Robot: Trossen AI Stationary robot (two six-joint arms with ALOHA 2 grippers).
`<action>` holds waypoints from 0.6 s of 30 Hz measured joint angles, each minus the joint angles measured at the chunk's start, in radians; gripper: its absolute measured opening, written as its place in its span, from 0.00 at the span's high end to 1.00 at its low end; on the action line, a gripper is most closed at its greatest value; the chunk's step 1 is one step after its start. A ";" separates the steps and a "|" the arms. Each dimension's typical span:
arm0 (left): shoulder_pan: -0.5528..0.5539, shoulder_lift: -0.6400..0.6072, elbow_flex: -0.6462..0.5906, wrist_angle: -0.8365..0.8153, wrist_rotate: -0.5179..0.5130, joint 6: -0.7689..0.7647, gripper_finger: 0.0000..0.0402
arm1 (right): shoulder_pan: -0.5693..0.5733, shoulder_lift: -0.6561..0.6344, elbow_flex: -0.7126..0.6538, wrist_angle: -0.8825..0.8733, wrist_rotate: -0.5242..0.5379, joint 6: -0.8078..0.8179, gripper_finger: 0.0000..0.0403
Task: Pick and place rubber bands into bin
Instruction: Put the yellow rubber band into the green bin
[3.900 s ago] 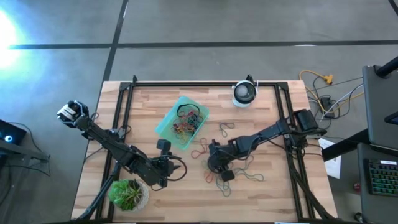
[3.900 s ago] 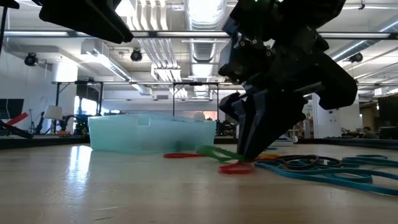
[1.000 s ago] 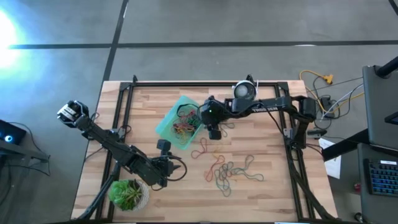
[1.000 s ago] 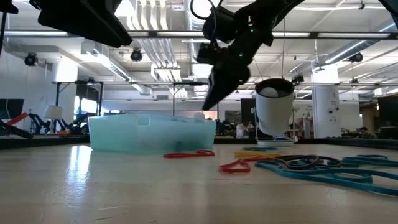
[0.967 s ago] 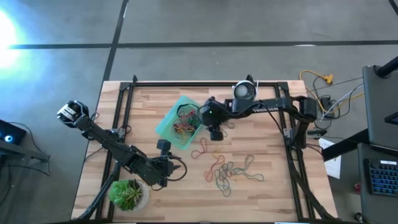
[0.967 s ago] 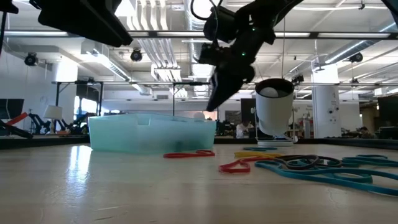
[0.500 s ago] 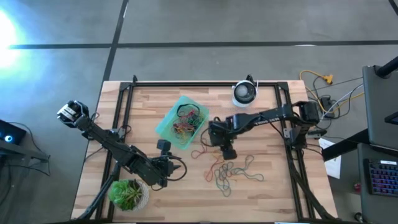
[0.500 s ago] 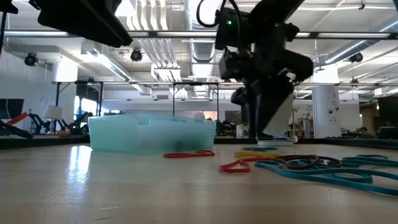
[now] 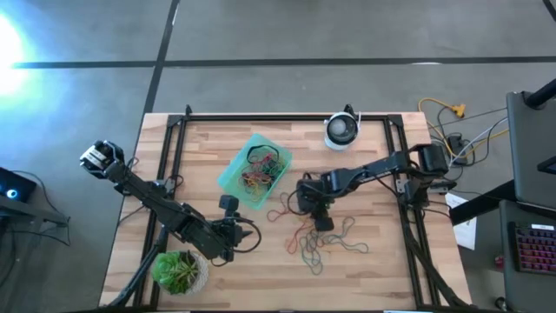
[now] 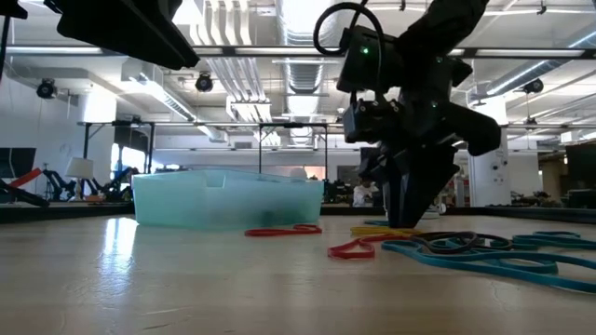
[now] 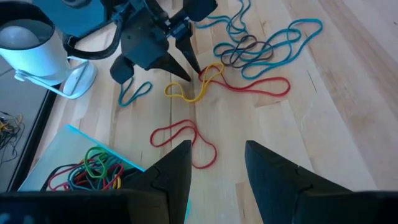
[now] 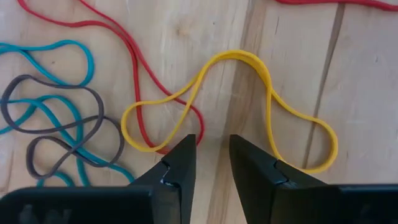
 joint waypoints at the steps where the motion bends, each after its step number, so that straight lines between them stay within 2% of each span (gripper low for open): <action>1: 0.000 0.000 0.000 0.000 0.000 0.000 0.66 | 0.000 0.000 -0.005 0.007 0.000 0.000 0.77; 7: 0.000 0.000 0.000 0.000 0.000 0.000 0.66 | 0.000 -0.002 -0.012 0.025 0.000 -0.009 0.79; 15: 0.000 0.000 0.000 0.000 0.000 0.000 0.66 | -0.001 -0.002 0.049 0.024 0.006 -0.056 0.82; 18: 0.000 0.000 0.000 -0.001 0.000 0.000 0.66 | 0.000 -0.002 0.055 0.034 0.046 -0.077 0.83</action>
